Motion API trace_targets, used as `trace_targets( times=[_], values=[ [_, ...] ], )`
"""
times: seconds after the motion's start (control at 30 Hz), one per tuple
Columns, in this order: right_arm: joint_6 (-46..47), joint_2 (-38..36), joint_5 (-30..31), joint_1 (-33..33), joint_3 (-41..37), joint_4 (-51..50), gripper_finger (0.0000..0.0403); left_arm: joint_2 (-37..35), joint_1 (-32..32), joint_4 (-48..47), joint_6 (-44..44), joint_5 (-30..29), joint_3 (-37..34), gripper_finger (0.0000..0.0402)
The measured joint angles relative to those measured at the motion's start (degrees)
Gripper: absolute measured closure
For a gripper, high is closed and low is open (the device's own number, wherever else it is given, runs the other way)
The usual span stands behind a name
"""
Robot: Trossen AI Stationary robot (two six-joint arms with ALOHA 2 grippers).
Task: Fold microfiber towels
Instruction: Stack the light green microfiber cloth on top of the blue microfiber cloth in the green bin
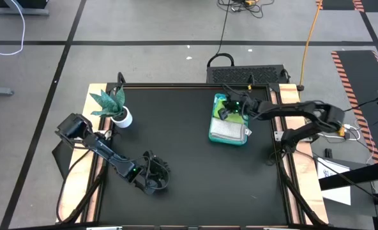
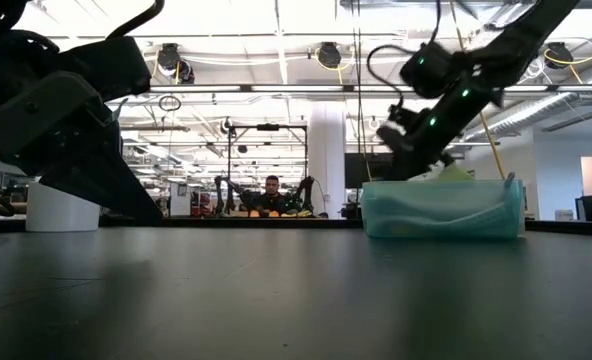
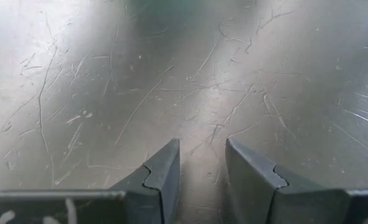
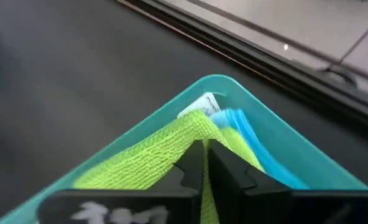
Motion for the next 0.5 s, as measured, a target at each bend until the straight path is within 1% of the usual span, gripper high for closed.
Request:
trace_targets(
  times=[0.07, 0.17, 0.27, 0.3, 0.37, 0.5],
  values=[
    [-4.3, 3.2, 0.0, -0.7, 0.0, 3.6, 0.0395, 0.0, 0.0, 0.0, 0.1, 0.0, 0.0, 0.027],
    [-9.1, 6.3, -1.0, -1.8, 0.0, 7.3, 0.0384, 0.0, 0.0, 0.0, 0.1, 0.0, 0.0, 0.027],
    [-15.7, 8.1, -6.2, -3.2, 0.0, 8.8, 0.0387, 0.0, 0.0, 0.0, 0.0, 0.0, 0.0, 0.027],
    [-18.3, 8.3, -7.6, -3.4, 0.0, 8.8, 0.0391, 0.0, 0.0, 0.0, 0.0, 0.0, 0.0, 0.027],
    [-22.6, 8.1, -8.2, -3.4, 0.0, 8.9, 0.0399, 0.0, 0.0, 0.0, 0.0, 0.0, 0.0, 0.027],
    [-23.4, 4.2, -5.7, -2.0, -0.1, 9.1, 0.0397, 0.0, 0.0, 0.0, -0.1, 0.0, 0.0, 0.027]
  ],
)
